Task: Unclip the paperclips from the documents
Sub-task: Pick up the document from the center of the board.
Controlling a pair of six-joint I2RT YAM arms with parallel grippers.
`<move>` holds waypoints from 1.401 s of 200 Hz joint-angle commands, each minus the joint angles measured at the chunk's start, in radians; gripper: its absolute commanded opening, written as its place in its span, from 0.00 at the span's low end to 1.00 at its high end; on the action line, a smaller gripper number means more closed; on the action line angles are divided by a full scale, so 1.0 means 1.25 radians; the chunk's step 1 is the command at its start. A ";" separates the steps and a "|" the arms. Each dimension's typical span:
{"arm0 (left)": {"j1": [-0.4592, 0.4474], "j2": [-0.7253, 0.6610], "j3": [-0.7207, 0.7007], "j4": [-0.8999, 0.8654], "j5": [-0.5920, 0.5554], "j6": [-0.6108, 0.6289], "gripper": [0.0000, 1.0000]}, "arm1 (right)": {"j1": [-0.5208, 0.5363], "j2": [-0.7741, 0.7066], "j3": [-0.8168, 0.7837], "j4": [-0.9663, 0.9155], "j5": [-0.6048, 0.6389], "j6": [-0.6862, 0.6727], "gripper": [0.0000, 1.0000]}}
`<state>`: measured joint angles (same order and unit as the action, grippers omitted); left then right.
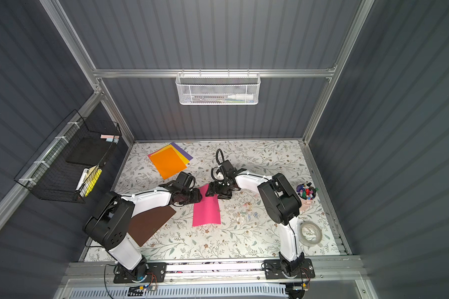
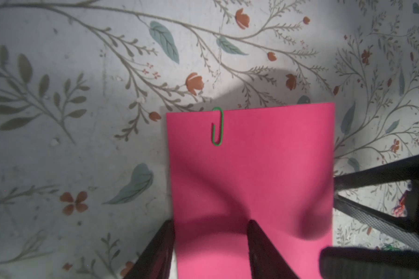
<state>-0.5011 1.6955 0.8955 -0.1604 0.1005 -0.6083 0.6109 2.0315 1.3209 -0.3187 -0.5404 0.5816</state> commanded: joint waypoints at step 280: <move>0.085 -0.230 0.025 -0.050 0.046 0.022 0.83 | -0.075 -0.049 -0.049 0.235 -0.228 0.038 0.20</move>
<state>-0.4427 1.4754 0.8959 -0.2256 0.1265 -0.6125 0.5373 2.0277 1.2823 -0.0914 -0.7452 0.6044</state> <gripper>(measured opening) 0.795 0.197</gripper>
